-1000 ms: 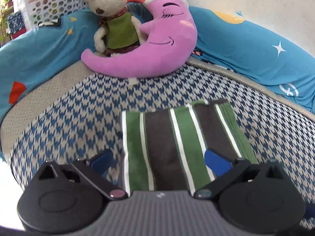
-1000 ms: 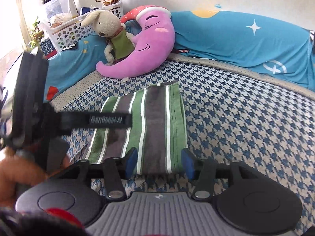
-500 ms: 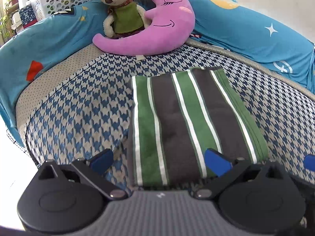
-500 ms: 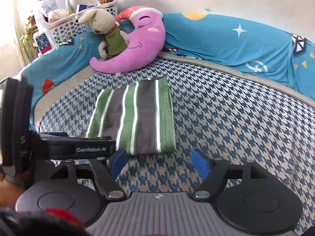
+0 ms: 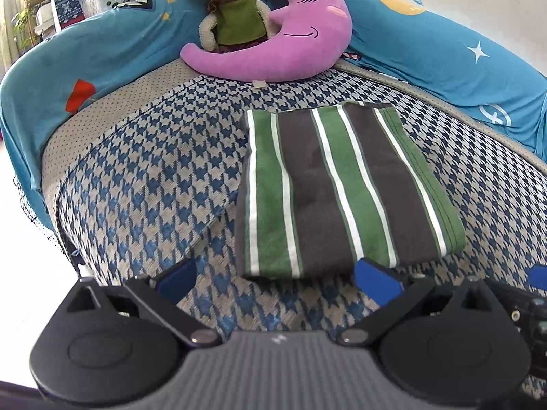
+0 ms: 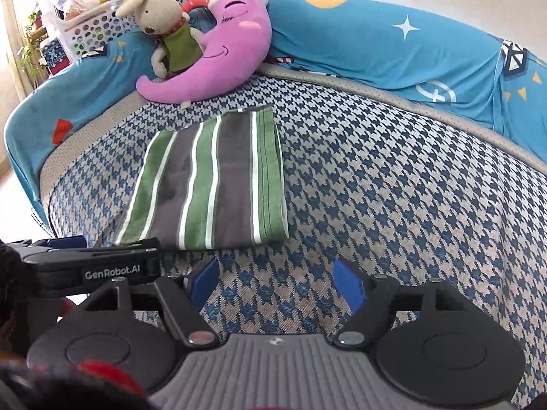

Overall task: Fold clothes
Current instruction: 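Pull both grippers back from the placed striped bundle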

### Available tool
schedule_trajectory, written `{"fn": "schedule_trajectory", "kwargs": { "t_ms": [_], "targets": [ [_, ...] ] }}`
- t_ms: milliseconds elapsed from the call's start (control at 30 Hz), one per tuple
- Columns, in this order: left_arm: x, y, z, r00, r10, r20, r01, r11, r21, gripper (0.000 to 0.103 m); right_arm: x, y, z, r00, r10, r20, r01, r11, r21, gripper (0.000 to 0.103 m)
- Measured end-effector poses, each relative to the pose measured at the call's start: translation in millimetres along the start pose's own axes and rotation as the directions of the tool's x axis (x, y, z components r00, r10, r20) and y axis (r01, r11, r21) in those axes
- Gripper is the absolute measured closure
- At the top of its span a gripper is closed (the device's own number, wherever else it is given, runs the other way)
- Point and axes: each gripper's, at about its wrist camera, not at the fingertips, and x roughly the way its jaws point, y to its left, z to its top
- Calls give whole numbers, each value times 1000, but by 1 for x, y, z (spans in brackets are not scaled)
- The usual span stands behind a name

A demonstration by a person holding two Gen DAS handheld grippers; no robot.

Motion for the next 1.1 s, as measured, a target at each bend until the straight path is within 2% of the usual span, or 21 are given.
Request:
{"fn": "schedule_trajectory", "kwargs": {
  "t_ms": [600, 1100],
  "targets": [
    [24, -6, -16, 994, 25, -106, -24, 1000, 9, 0, 8, -3, 8, 999, -35, -19, 35, 999, 11, 29],
    [28, -15, -17, 994, 50, -95, -48, 999, 22, 0, 8, -2, 8, 999, -35, -17, 35, 999, 5, 29]
  ]
}}
